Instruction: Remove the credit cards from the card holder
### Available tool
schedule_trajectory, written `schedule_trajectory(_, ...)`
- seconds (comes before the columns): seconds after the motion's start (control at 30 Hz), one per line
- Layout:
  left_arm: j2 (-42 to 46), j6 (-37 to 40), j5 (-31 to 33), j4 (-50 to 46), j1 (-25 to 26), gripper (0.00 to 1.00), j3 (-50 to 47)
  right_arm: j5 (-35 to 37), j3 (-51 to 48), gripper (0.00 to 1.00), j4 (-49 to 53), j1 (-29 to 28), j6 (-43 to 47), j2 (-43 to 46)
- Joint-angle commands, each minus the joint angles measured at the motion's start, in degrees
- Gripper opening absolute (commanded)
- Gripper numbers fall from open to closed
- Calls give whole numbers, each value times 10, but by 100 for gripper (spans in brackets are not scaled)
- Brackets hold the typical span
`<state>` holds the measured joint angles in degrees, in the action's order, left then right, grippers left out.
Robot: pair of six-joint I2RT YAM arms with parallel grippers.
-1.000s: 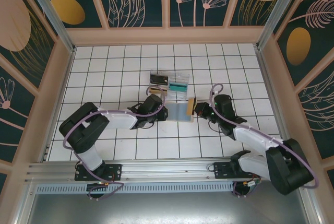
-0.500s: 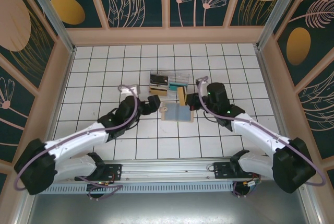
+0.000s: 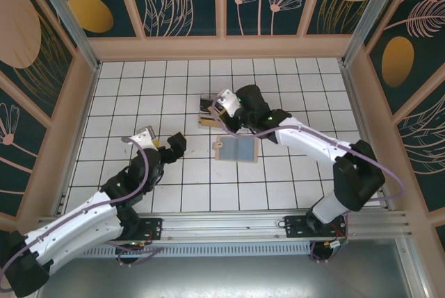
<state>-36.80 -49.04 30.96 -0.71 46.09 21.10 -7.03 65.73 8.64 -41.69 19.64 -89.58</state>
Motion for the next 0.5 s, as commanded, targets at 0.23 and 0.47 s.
schedule_trajectory(0.23, 126, -30, 49, -71, 1, 99, -42, 47, 123, 0, 100, -11, 204, -119)
schedule_trajectory(0.47, 129, -34, 55, -83, 1, 99, -43, 50, 179, 0, 128, -19, 236, -192)
